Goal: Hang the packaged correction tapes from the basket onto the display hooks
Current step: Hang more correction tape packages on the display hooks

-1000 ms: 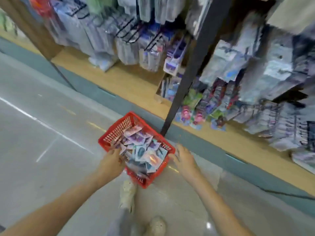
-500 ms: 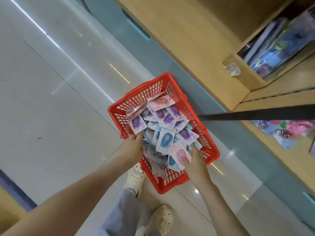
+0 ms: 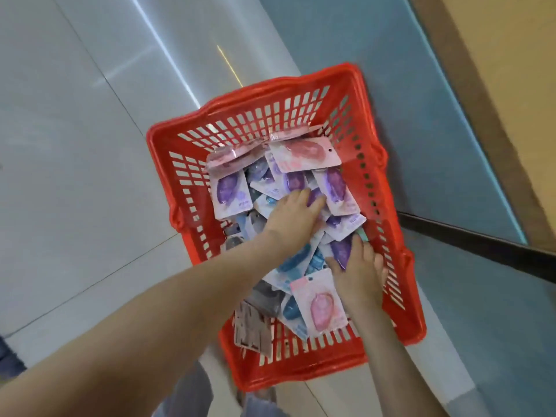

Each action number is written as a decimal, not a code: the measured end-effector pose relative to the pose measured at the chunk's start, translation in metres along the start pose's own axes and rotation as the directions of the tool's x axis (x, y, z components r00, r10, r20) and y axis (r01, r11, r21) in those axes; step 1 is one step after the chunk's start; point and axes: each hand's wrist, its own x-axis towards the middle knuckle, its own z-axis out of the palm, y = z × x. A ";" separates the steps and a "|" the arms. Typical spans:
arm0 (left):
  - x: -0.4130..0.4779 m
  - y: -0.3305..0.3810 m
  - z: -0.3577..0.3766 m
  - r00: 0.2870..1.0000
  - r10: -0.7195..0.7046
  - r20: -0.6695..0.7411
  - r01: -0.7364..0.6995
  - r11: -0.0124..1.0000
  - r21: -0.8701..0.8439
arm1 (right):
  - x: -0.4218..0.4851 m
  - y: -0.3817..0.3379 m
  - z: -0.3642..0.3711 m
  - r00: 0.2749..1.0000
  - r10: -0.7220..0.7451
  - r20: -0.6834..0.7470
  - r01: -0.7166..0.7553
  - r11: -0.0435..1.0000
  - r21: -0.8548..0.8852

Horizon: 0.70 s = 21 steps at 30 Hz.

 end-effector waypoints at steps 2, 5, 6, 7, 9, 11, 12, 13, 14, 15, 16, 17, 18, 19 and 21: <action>0.002 0.007 0.011 0.999 -0.015 -0.041 0.014 0.999 -0.028 | -0.001 -0.001 0.001 0.999 -0.003 -0.039 0.001 0.998 -0.058; -0.003 0.012 0.008 0.987 -0.079 -0.143 0.067 0.994 -0.084 | -0.007 -0.008 -0.011 0.997 0.066 -0.032 -0.067 0.997 -0.028; -0.005 0.013 -0.001 0.980 -0.133 -0.148 0.120 0.988 -0.093 | -0.012 -0.010 -0.017 0.995 0.090 -0.030 -0.091 0.995 -0.033; -0.007 0.014 -0.009 0.977 -0.187 -0.098 0.179 0.980 -0.091 | -0.019 -0.011 -0.023 0.994 0.108 -0.025 -0.109 0.993 -0.053; -0.012 0.011 -0.013 0.971 -0.234 -0.050 0.229 0.970 -0.084 | -0.037 -0.013 -0.035 0.992 0.128 -0.019 -0.129 0.987 -0.095; -0.029 0.009 -0.021 0.966 -0.259 -0.018 0.256 0.960 -0.117 | -0.058 -0.014 -0.050 0.988 0.156 -0.006 -0.156 0.986 -0.059; -0.039 0.008 -0.028 0.963 -0.269 0.005 0.266 0.946 -0.186 | -0.069 -0.015 -0.058 0.984 0.179 0.006 -0.179 0.984 -0.004; -0.051 0.006 -0.038 0.962 -0.272 0.036 0.271 0.924 -0.270 | -0.081 -0.016 -0.068 0.979 0.202 0.022 -0.203 0.977 0.069; -0.065 0.004 -0.050 0.960 -0.272 0.061 0.276 0.896 -0.348 | -0.092 -0.018 -0.078 0.976 0.216 0.034 -0.218 0.964 0.152; -0.081 0.002 -0.064 0.960 -0.270 0.071 0.275 0.871 -0.406 | -0.104 -0.021 -0.089 0.975 0.220 0.037 -0.223 0.946 0.234; -0.097 0.000 -0.080 0.961 -0.268 0.076 0.272 0.852 -0.448 | -0.117 -0.024 -0.101 0.975 0.220 0.037 -0.220 0.925 0.309; -0.115 -0.001 -0.099 0.963 -0.262 0.070 0.262 0.831 -0.490 | -0.130 -0.028 -0.116 0.977 0.212 0.037 -0.210 0.902 0.377; -0.133 -0.002 -0.118 0.966 -0.256 0.049 0.242 0.809 -0.535 | -0.144 -0.033 -0.132 0.980 0.197 0.039 -0.194 0.877 0.440; -0.151 -0.001 -0.140 0.970 -0.242 0.016 0.207 0.791 -0.575 | -0.159 -0.039 -0.151 0.984 0.176 0.042 -0.173 0.848 0.501; -0.183 0.003 -0.191 0.979 -0.181 -0.091 0.085 0.774 -0.628 | -0.191 -0.053 -0.195 0.992 0.126 0.033 -0.121 0.802 0.585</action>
